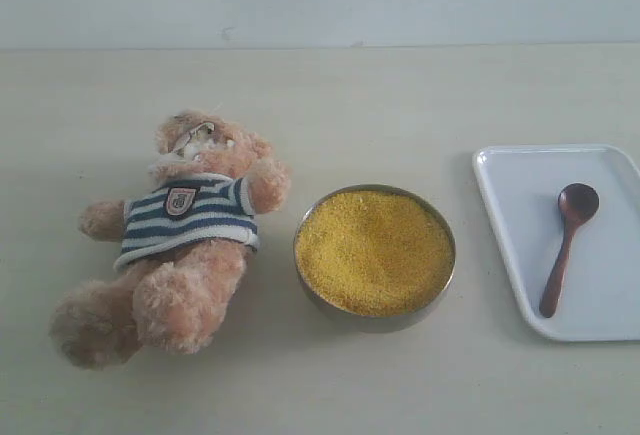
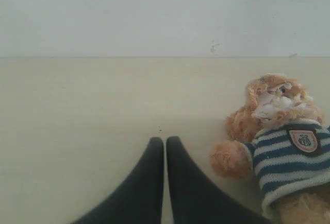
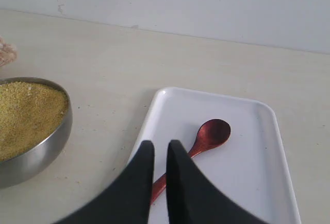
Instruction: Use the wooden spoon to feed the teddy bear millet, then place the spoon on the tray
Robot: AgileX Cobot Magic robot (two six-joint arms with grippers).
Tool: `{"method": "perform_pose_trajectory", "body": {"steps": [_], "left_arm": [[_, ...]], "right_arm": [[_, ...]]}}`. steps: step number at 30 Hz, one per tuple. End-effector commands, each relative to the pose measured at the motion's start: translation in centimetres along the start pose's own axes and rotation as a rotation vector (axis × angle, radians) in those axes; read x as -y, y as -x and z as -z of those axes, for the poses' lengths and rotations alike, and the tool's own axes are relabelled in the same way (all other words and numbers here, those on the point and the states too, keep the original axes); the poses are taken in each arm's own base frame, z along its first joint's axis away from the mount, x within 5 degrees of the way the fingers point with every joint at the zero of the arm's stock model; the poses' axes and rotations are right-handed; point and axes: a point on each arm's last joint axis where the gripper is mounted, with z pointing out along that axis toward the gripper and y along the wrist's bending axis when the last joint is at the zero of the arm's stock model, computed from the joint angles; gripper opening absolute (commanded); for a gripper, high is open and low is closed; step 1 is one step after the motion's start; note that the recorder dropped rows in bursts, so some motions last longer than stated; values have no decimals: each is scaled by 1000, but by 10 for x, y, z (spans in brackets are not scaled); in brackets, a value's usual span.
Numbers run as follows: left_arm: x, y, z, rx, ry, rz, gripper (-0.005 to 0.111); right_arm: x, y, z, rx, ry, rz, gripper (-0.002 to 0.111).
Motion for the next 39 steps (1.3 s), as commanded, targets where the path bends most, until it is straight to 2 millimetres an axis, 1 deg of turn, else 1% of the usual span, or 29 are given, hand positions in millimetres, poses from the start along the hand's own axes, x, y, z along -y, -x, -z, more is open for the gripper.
{"method": "perform_pose_trajectory", "body": {"steps": [1, 35, 39], "left_arm": [[0, 2, 0, 10, -4, 2, 4], [0, 2, 0, 10, -4, 2, 4], [0, 2, 0, 10, -4, 2, 4]], "right_arm": [[0, 1, 0, 15, -1, 11, 9], [0, 1, 0, 8, -1, 11, 9], [2, 4, 1, 39, -18, 84, 9]]}}
